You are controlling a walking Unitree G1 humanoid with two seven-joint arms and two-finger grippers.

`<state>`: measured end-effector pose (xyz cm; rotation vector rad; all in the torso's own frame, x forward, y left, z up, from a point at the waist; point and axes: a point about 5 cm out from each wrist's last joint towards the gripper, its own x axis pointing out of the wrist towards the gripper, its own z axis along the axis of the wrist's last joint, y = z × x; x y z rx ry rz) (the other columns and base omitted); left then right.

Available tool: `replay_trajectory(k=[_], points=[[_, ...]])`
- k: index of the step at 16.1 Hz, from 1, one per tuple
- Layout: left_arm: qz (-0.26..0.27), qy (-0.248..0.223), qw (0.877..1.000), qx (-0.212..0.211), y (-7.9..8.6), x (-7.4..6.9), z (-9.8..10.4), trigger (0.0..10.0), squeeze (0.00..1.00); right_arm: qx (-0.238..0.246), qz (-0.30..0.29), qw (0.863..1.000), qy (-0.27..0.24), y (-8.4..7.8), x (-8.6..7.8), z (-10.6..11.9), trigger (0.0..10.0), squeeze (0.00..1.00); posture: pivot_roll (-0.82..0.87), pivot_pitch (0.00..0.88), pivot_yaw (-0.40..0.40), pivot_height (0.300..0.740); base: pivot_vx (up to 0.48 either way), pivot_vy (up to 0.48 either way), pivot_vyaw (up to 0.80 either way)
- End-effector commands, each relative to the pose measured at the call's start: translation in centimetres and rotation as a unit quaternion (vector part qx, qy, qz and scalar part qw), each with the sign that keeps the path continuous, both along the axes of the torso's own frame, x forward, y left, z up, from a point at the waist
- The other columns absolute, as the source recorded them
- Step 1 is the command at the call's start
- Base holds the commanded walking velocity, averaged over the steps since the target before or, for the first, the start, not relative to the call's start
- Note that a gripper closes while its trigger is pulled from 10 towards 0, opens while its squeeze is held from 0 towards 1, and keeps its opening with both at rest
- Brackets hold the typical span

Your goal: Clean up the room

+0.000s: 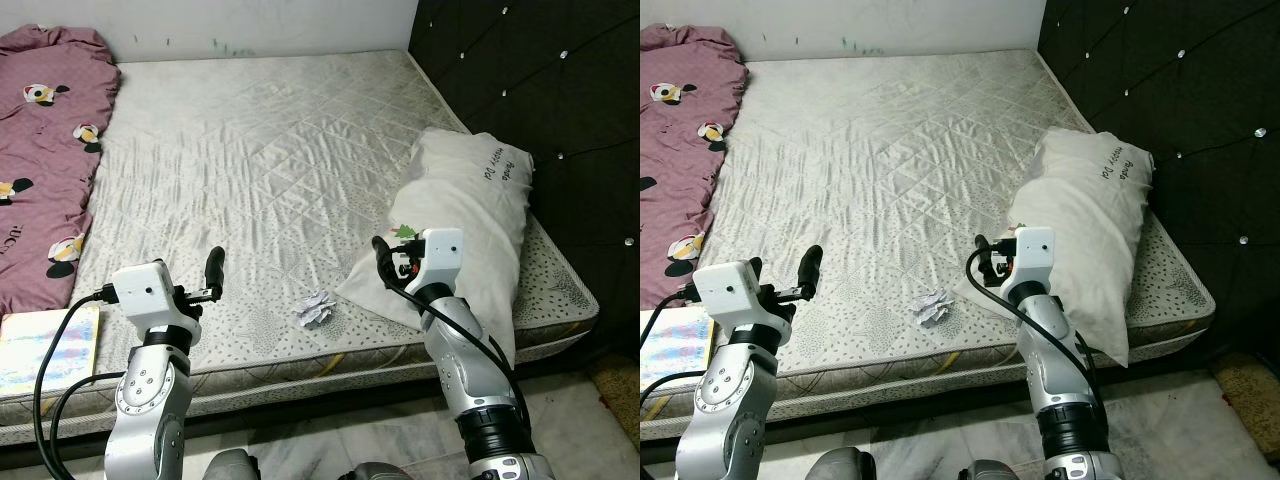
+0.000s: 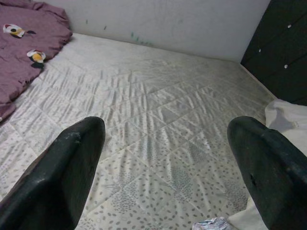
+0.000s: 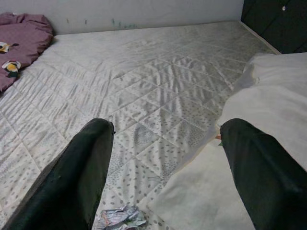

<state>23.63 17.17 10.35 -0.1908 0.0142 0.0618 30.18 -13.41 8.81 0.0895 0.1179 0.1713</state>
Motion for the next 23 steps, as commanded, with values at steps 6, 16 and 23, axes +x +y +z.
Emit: replay_trajectory(k=[6,16,23], points=[[0.002,-0.003,1.0,-0.006,0.03,0.05,0.11,10.0,1.0,0.001,-0.009,1.0,-0.012,-0.51,0.57,0.61,10.0,1.0,-0.03,0.067,-0.027,0.74,0.0,0.0,0.0],[0.032,0.026,0.999,0.003,0.53,0.29,-0.52,10.0,0.0,-0.019,-0.029,0.999,-0.005,-1.07,0.67,0.41,10.0,0.0,-0.04,0.073,-0.023,0.74,0.0,0.0,0.0],[0.048,0.033,0.998,0.009,0.69,0.41,-0.57,10.0,0.0,-0.02,-0.024,1.0,0.0,-0.8,0.56,0.19,10.0,0.0,-0.04,0.076,-0.021,0.724,0.0,0.0,0.0]])
